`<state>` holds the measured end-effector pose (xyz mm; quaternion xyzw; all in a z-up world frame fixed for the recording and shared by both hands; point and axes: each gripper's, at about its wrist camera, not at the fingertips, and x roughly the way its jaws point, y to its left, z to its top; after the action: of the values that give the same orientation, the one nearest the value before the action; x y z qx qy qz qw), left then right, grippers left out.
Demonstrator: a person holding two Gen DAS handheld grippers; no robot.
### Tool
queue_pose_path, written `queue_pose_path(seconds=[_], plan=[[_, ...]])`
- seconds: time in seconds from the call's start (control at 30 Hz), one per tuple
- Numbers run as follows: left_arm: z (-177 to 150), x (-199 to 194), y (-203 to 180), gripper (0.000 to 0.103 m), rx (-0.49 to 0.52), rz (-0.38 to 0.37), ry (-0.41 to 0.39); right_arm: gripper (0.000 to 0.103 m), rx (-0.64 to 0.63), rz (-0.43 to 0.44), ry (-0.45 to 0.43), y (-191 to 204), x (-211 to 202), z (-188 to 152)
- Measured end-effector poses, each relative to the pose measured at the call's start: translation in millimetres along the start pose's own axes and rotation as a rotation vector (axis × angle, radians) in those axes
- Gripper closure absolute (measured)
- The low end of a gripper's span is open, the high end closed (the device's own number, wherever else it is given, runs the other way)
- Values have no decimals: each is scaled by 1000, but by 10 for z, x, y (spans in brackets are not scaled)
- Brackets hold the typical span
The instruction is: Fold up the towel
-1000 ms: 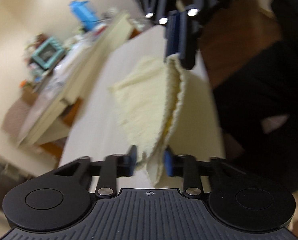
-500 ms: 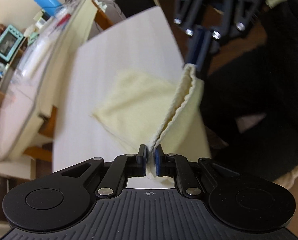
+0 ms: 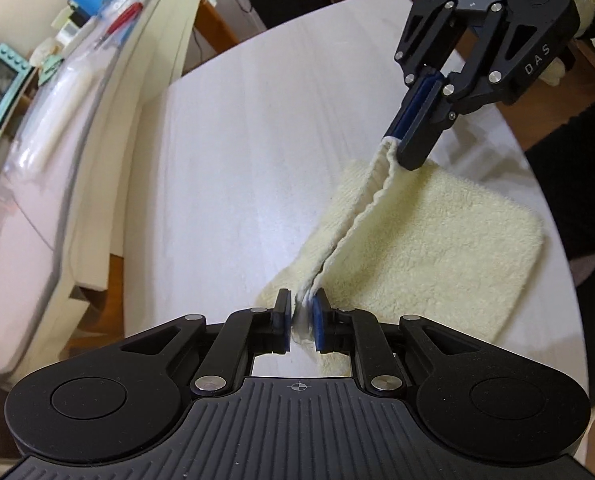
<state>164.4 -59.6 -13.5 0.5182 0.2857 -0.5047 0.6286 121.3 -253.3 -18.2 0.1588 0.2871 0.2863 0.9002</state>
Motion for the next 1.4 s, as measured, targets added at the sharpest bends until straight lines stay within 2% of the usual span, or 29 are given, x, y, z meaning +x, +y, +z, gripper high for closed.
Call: queue_pose_path(seconds=[0.17, 0.23, 0.27, 0.3, 0.33, 0.47, 0.53, 0.63, 0.83, 1.0, 1.1, 1.2, 1.4], plan=[[-6, 183, 141, 80, -51, 5, -19, 93, 13, -31, 13, -72, 89, -60], [-21, 202, 194, 64, -86, 18, -28, 91, 19, -49, 10, -110, 86, -97], [-44, 205, 233, 62, -107, 25, -38, 90, 17, -54, 10, -111, 66, -118], [-61, 199, 262, 60, -127, 28, -46, 83, 13, -70, 2, -112, 46, -130], [-77, 190, 281, 60, -145, 34, -52, 81, 9, -83, -2, -104, 12, -159], [-181, 211, 352, 54, -239, 65, -85, 80, -16, -126, -3, -84, -40, -212], [-244, 234, 389, 48, -300, 76, -103, 79, -41, -147, 2, -77, -35, -223], [-305, 225, 461, 48, -400, 87, -131, 78, -92, -181, 7, -43, -23, -225], [-412, 137, 457, 48, -517, 136, -141, 74, -176, -230, 32, 22, 90, -93], [-519, 44, 429, 49, -546, 141, -141, 73, -276, -241, 81, 63, 287, 69], [-600, -12, 458, 44, -560, 143, -144, 72, -311, -242, 95, 55, 366, 128], [-645, 9, 498, 42, -576, 163, -129, 68, -320, -240, 103, 34, 417, 155], [-611, 102, 518, 41, -576, 177, -102, 68, -333, -244, 114, 46, 481, 117]])
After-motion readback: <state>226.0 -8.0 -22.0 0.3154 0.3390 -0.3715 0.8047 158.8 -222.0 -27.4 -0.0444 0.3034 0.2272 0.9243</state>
